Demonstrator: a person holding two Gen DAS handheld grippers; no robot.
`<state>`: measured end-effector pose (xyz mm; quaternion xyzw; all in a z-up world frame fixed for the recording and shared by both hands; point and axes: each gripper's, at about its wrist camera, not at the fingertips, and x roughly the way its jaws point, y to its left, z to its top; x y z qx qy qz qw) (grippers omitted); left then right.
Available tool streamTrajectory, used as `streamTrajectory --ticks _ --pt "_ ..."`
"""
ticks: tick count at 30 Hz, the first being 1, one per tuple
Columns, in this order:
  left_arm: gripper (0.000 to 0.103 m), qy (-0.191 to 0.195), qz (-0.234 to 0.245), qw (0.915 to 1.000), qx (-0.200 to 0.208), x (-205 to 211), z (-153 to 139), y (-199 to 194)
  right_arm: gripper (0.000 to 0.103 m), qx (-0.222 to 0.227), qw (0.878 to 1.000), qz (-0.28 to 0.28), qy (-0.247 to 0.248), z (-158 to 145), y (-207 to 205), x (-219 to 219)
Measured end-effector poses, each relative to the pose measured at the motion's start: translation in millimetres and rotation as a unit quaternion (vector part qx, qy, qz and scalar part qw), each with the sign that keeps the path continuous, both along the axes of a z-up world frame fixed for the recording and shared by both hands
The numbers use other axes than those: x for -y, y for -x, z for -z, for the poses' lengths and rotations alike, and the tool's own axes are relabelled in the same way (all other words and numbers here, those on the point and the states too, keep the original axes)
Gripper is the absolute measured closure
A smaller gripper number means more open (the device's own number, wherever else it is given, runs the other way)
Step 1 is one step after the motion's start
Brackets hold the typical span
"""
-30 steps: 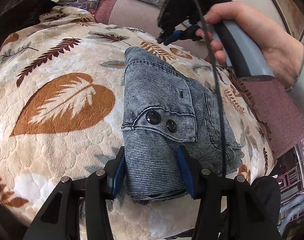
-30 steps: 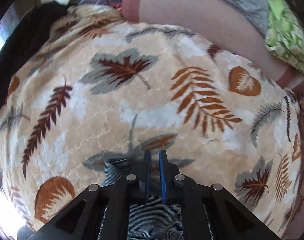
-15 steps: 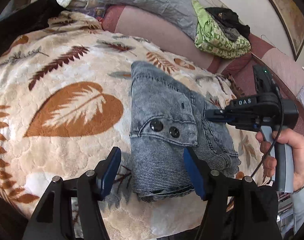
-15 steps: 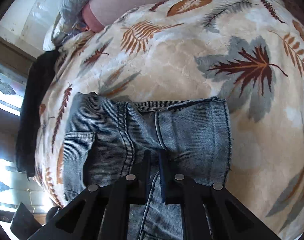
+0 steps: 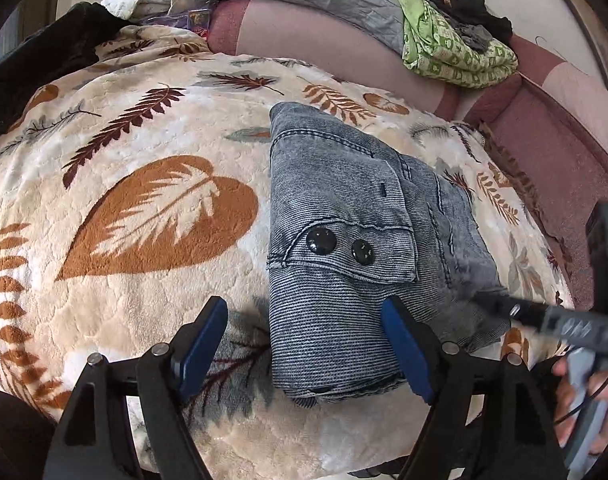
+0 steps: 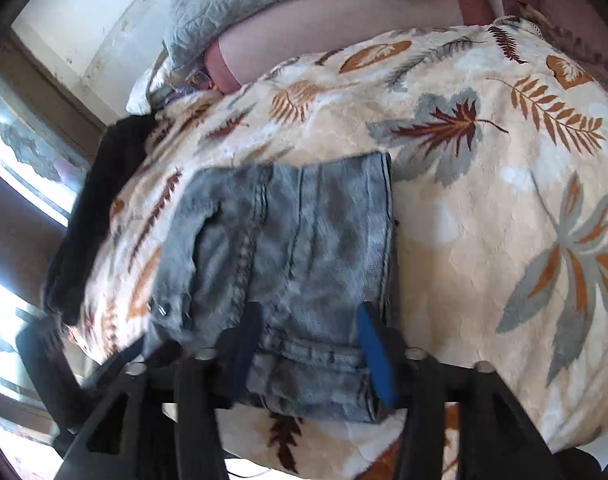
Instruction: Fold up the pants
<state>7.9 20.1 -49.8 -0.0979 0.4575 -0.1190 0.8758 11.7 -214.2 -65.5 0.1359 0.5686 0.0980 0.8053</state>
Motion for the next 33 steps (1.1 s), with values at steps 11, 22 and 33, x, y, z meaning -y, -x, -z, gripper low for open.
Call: streamTrajectory --ticks 11,22,33 --pt "0.021 -0.044 0.006 0.9990 -0.008 13 2 1 0.031 0.073 0.986 0.085 -0.122 -2 50 55" --pt "0.021 -0.131 -0.010 0.9899 0.052 26 -50 10 0.028 0.081 0.968 0.118 -0.205 -3 46 78" --pt "0.021 -0.113 -0.020 0.9927 0.035 13 -48 -16 0.025 -0.005 0.967 0.076 -0.241 -4 -21 87"
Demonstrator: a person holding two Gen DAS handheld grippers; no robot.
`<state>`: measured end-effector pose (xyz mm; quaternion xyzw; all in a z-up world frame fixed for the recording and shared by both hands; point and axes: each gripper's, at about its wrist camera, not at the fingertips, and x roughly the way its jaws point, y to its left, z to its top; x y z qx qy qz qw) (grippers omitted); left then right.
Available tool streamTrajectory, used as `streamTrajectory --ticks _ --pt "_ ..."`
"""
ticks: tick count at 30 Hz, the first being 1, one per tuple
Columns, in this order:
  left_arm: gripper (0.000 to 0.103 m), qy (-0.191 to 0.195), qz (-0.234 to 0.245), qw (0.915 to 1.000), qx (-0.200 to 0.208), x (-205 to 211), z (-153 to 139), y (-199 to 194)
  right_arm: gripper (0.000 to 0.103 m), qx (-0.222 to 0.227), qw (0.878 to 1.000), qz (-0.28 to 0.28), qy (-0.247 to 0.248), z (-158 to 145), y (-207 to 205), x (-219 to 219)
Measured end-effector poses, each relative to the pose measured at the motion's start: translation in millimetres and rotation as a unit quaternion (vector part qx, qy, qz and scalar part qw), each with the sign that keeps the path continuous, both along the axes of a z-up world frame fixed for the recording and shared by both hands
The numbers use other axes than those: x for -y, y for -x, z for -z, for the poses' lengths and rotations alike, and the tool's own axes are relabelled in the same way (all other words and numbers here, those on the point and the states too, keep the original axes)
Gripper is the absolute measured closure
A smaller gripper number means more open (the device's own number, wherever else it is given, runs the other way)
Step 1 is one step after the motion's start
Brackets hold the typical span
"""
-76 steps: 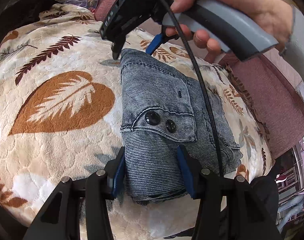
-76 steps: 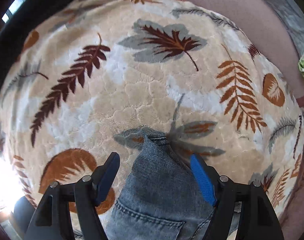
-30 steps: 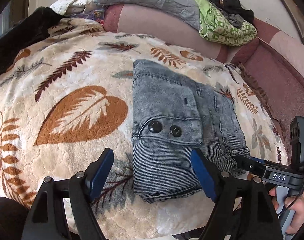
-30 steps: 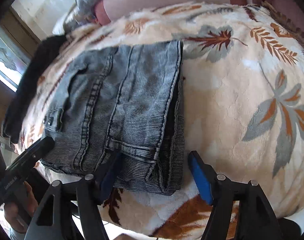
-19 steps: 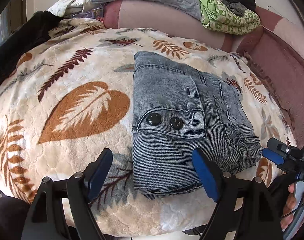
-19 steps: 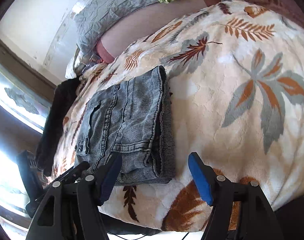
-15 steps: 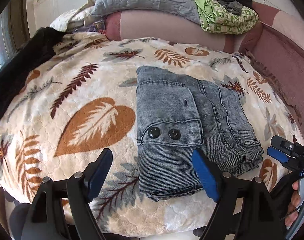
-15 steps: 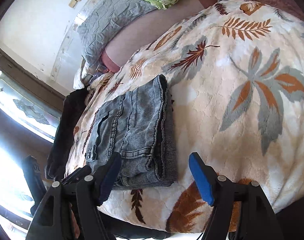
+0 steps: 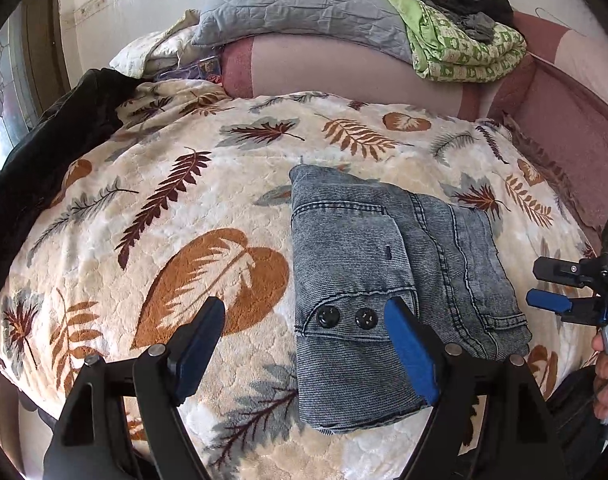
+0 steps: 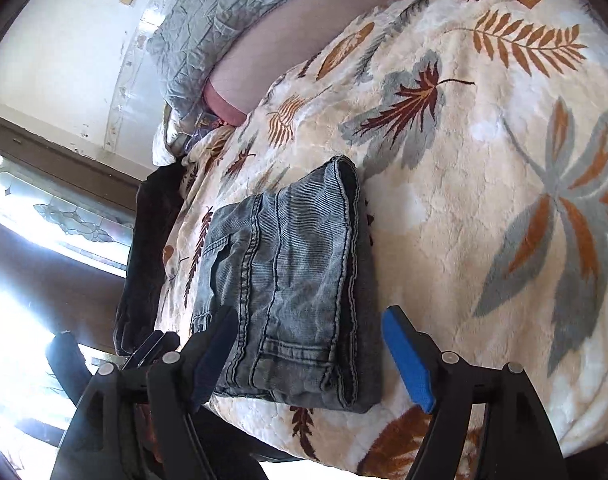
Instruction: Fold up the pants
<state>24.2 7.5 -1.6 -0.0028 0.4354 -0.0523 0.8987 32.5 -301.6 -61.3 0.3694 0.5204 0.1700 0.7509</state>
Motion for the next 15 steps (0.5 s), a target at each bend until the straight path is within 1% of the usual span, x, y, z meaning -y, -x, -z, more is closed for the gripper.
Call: streamTrajectory --ticks 2,3,4,5,6,7,8,9,10,11,12,13,14,15 --pt "0.021 0.025 0.004 0.9995 -0.019 -6 5 -10 0.025 -0.023 1.000 -0.009 -0.011 10 -15 0" --pt "0.021 0.052 0.009 0.9981 -0.033 -11 9 -17 0.025 -0.039 0.999 -0.016 -0.019 16 -21 -1" --pt "0.021 0.096 0.017 0.9939 -0.053 -17 15 -26 0.025 -0.057 0.998 -0.015 -0.023 22 -27 -2" --pt "0.021 0.144 0.019 0.9864 -0.076 -25 24 -36 0.025 -0.070 0.997 -0.017 -0.024 26 -32 -3" --pt "0.021 0.182 0.007 0.9781 -0.100 -31 34 -46 0.025 -0.085 0.996 -0.028 -0.026 32 -39 -7" --pt "0.021 0.214 -0.004 0.9688 -0.125 -36 44 -56 0.025 -0.100 0.994 -0.037 -0.027 38 -45 -11" --pt "0.021 0.237 -0.003 0.9600 -0.149 -37 55 -67 0.024 -0.102 0.994 -0.028 -0.034 40 -49 -11" --pt "0.021 0.242 0.001 0.9547 -0.173 -34 66 -74 0.021 -0.103 0.994 -0.025 -0.040 41 -52 -13" --pt "0.021 0.238 0.004 0.9561 -0.171 -30 68 -77 0.020 -0.106 0.993 -0.036 -0.031 41 -56 -18" --pt "0.021 0.231 0.018 0.9597 -0.158 -23 65 -77 0.020 -0.109 0.993 -0.052 -0.011 41 -59 -25" --pt "0.035 0.230 0.039 0.9602 -0.154 -15 62 -77 0.024 -0.105 0.992 -0.065 0.006 37 -61 -32" --pt "0.046 0.219 0.047 0.9618 -0.157 -9 60 -76 0.045 -0.099 0.992 -0.081 0.024 33 -62 -40" --pt "0.054 0.194 0.046 0.9681 -0.152 -5 56 -76 0.060 -0.095 0.989 -0.096 0.052 29 -61 -48" --pt "0.061 0.177 0.052 0.9719 -0.147 0 53 -76 0.073 -0.086 0.988 -0.105 0.068 24 -60 -53"
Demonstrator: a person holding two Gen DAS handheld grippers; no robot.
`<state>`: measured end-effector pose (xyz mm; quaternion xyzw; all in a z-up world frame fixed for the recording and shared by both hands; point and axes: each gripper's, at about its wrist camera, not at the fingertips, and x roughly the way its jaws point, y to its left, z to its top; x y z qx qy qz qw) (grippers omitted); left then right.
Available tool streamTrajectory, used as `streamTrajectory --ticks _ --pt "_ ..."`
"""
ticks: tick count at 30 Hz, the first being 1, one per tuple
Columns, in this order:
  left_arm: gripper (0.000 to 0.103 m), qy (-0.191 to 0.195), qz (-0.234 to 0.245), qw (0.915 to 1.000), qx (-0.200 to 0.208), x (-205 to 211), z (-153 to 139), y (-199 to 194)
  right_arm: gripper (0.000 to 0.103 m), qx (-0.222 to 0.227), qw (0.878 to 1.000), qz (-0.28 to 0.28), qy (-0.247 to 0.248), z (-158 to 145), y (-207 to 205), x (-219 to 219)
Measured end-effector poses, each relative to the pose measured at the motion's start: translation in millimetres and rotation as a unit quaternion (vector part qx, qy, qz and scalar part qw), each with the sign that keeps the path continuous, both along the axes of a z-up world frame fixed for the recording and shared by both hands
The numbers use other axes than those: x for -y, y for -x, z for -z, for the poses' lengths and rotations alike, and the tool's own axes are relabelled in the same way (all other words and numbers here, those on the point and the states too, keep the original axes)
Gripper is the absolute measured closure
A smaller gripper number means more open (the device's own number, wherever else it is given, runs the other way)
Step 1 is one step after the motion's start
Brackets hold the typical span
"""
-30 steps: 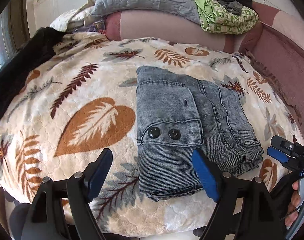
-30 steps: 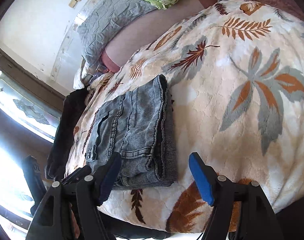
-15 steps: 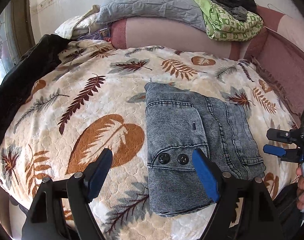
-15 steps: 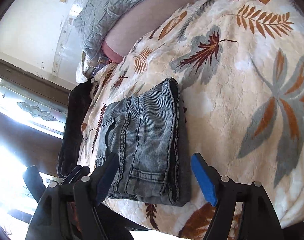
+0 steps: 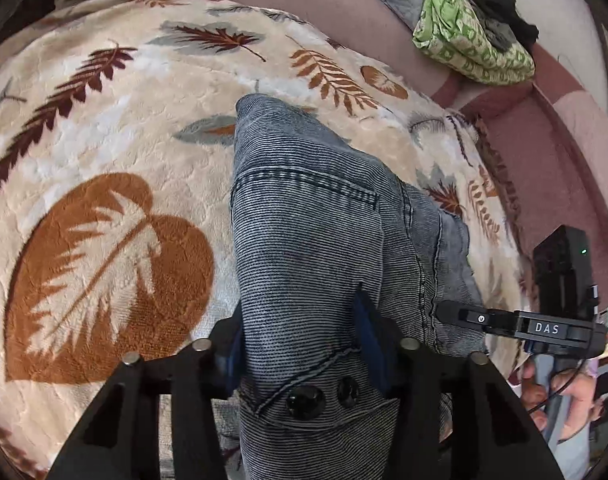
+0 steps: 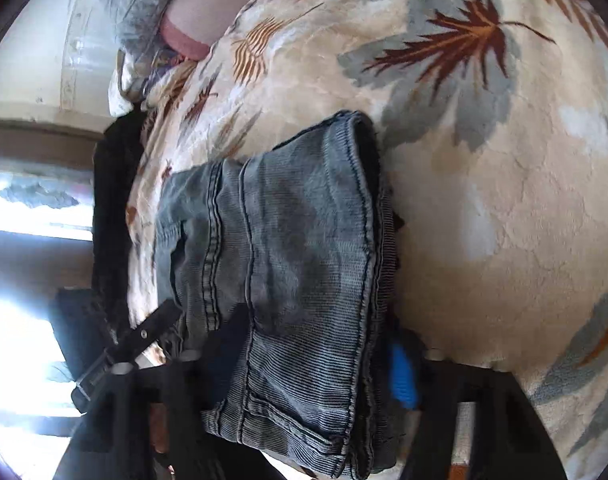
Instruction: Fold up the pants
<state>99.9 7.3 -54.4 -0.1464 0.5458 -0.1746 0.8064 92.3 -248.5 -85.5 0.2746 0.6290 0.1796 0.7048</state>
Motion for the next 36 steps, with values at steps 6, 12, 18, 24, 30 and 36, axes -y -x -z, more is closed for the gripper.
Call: streamTrajectory --ticks 6,12,18,24,30,36 --pt "0.077 -0.035 0.017 0.9963 0.077 8 -43 3 0.080 0.074 0.997 -0.022 0.014 -47 0 -11" --pt "0.076 -0.032 0.010 0.9905 0.133 5 -82 -36 0.080 0.156 0.987 -0.009 0.024 -102 -37 -8" --pt "0.065 -0.062 -0.008 0.9910 0.119 6 -43 -62 0.074 0.133 0.991 -0.001 0.031 -61 -66 -12" --pt "0.036 -0.121 -0.023 0.9874 0.099 1 -19 -45 0.042 0.093 0.988 0.007 0.120 -18 -50 -11" --pt "0.017 -0.130 -0.049 0.9766 0.164 -5 -47 7 0.027 0.204 0.963 0.016 0.173 -69 1 -19" --pt "0.017 -0.168 -0.051 0.9770 0.120 5 -22 14 0.024 0.136 0.968 -0.002 0.209 -26 8 -27"
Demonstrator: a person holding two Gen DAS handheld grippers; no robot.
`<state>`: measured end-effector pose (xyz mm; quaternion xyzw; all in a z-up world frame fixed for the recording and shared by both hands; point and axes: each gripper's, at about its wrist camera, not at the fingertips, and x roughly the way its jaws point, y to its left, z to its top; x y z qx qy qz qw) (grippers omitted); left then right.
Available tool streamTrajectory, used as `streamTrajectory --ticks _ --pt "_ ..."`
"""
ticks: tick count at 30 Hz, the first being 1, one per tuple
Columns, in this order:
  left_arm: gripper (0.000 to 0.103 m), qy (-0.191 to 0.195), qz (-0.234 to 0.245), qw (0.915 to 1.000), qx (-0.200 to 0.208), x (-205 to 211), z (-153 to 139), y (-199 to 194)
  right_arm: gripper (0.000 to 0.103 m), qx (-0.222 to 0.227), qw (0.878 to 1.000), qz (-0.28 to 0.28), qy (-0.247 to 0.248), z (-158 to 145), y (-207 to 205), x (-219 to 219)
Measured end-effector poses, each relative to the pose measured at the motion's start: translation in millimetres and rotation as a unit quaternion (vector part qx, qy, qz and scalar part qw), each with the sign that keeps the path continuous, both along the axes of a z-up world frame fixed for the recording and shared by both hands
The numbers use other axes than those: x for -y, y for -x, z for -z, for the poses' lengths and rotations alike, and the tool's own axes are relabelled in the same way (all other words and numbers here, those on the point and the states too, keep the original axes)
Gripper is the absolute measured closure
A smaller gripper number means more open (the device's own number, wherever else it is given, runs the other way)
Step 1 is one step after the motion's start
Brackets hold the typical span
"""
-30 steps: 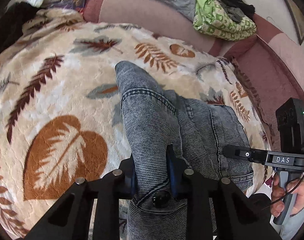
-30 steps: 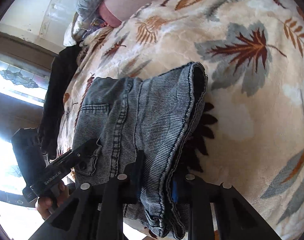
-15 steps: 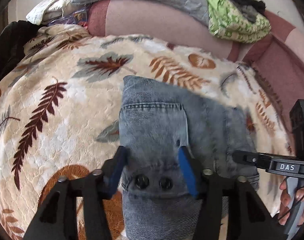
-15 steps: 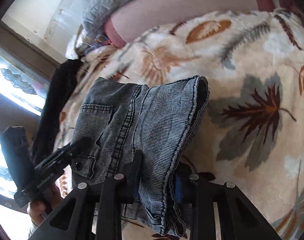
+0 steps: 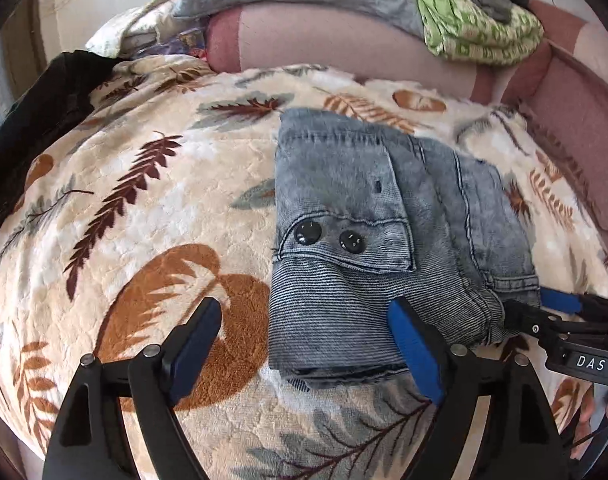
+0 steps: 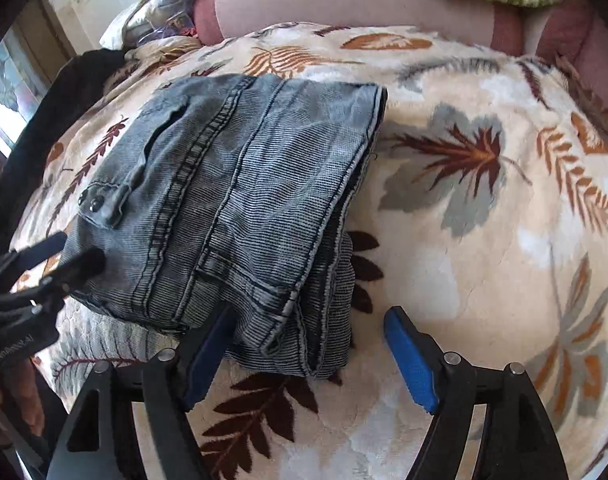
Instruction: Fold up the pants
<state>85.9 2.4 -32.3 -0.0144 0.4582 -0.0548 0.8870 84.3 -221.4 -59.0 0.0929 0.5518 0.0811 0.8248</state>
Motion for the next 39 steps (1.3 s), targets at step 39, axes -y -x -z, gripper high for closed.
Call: streamTrajectory --ticks 39 --pt "0.005 0.020 -0.001 0.9948 0.100 22 -105 123 0.000 0.231 0.969 -0.002 0.091 -155 161 10"
